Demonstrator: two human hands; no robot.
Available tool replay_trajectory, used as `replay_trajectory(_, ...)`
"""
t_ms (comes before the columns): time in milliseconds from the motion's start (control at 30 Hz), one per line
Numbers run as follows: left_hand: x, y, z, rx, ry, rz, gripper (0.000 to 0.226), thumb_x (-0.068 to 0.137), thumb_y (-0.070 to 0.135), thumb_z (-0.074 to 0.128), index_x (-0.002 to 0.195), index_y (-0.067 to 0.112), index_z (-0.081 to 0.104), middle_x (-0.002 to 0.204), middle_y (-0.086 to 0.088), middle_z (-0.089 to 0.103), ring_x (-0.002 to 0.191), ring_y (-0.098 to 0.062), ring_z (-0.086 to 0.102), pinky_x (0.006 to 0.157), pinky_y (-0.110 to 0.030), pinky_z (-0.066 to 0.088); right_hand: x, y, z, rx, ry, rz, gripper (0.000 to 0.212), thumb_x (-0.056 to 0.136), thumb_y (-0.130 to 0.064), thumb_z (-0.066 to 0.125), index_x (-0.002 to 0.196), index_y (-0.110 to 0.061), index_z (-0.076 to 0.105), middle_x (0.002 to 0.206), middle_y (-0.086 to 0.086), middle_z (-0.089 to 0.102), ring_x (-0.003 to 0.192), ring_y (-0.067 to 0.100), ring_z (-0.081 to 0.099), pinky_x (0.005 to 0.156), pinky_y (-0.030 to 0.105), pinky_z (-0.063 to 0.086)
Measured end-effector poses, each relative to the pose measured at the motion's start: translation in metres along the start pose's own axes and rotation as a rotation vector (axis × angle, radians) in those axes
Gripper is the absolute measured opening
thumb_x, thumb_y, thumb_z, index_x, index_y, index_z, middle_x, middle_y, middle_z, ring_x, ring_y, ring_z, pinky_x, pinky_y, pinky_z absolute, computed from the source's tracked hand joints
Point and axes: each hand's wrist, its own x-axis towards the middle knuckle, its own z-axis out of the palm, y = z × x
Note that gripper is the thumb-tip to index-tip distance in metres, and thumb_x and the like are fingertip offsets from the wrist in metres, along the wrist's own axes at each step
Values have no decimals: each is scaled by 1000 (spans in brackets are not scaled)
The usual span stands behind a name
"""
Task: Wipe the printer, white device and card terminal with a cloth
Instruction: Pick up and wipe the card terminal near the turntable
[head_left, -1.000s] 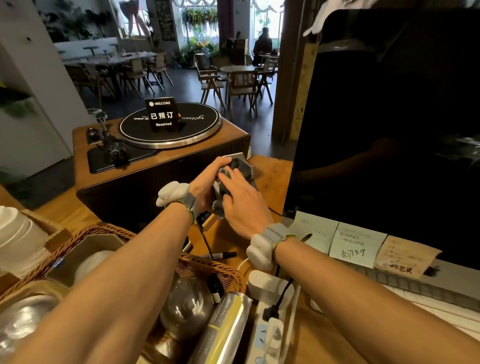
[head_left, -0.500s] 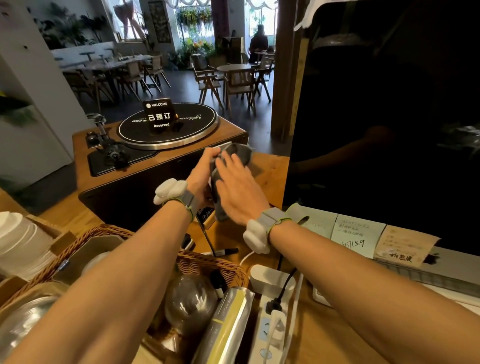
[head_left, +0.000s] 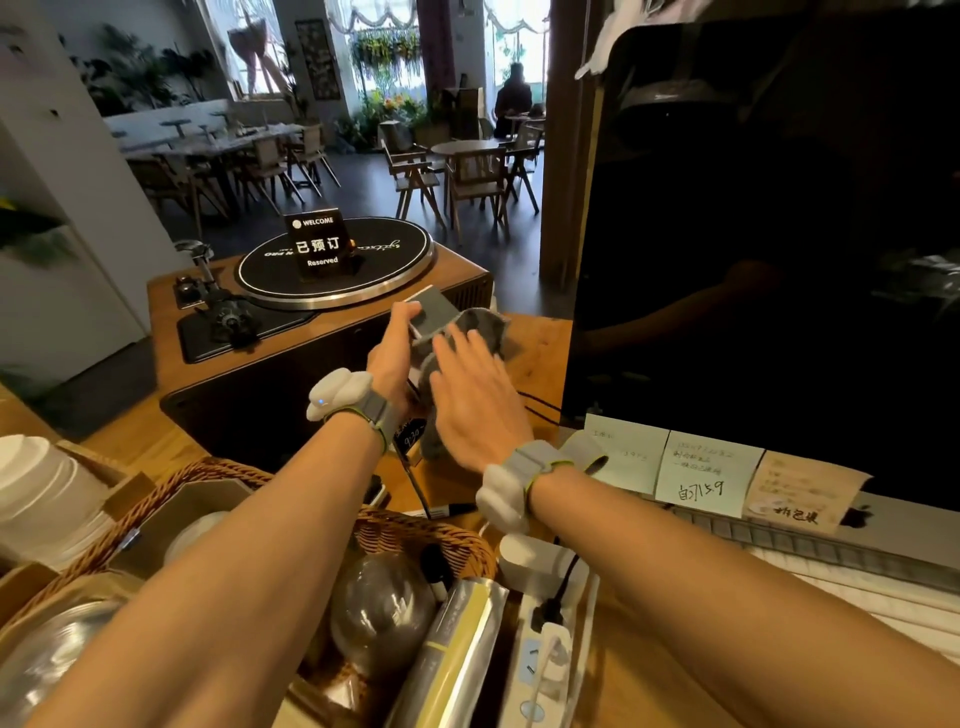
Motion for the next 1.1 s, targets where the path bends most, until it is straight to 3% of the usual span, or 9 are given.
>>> replay_trajectory(100,-6,-7,1,88,-12,-20,75,51,68,63,108,19,66,105,-11,71,96,-32,65,80,-44,53,6,10,-4,72,74,290,48,100,-29,25,145,-13,28,155,8,25,146,27,12,118,45,16)
replay_trajectory(233,-4,-5,-1,-7,10,-1,71,59,62,65,112,15,67,106,-11,72,100,-32,66,77,-37,52,-4,-4,8,-24,30,52,49,98,-29,28,145,-13,26,155,10,24,145,30,13,116,48,16)
replay_trajectory(367,-10,-9,1,195,-8,-41,86,52,68,63,120,15,60,110,-13,67,99,-36,64,82,-47,53,24,14,-13,58,-19,193,47,100,-25,28,144,-10,27,153,11,26,143,28,20,115,45,20)
replay_trajectory(467,-16,-6,1,247,-99,-114,74,61,71,58,114,20,64,108,-13,68,97,-33,64,72,-42,54,23,10,-11,38,-41,56,48,99,-24,28,145,-10,27,155,9,24,143,26,18,118,44,19)
replay_trajectory(600,-20,-4,-2,377,-230,-172,62,65,76,56,98,25,68,91,-6,76,91,-28,65,68,-38,54,35,15,-14,94,-17,169,49,100,-19,30,148,-11,23,158,7,17,147,24,9,119,39,14)
replay_trajectory(733,-21,-5,-3,282,-282,-182,60,67,75,54,94,24,71,81,-4,78,88,-25,66,61,-32,56,28,7,-8,24,-51,74,54,99,-21,32,151,-15,15,160,2,11,148,23,3,120,42,9)
replay_trajectory(900,-15,-12,5,90,-115,-84,67,70,68,56,115,20,70,114,-12,71,100,-29,66,76,-38,53,9,12,-2,-50,-74,22,52,100,-24,28,150,-17,18,160,0,12,148,21,3,118,42,7)
replay_trajectory(1000,-13,-3,9,43,9,-25,63,63,64,63,107,19,70,110,-11,71,101,-32,66,87,-44,51,2,14,0,-15,-47,54,51,101,-25,28,150,-16,19,159,2,15,148,22,5,118,43,10)
replay_trajectory(1100,-14,-8,16,157,36,-10,65,52,65,65,98,19,66,100,-10,69,89,-31,66,74,-45,56,25,16,-10,64,4,249,49,101,-25,25,148,-13,23,157,7,21,146,26,11,118,45,17)
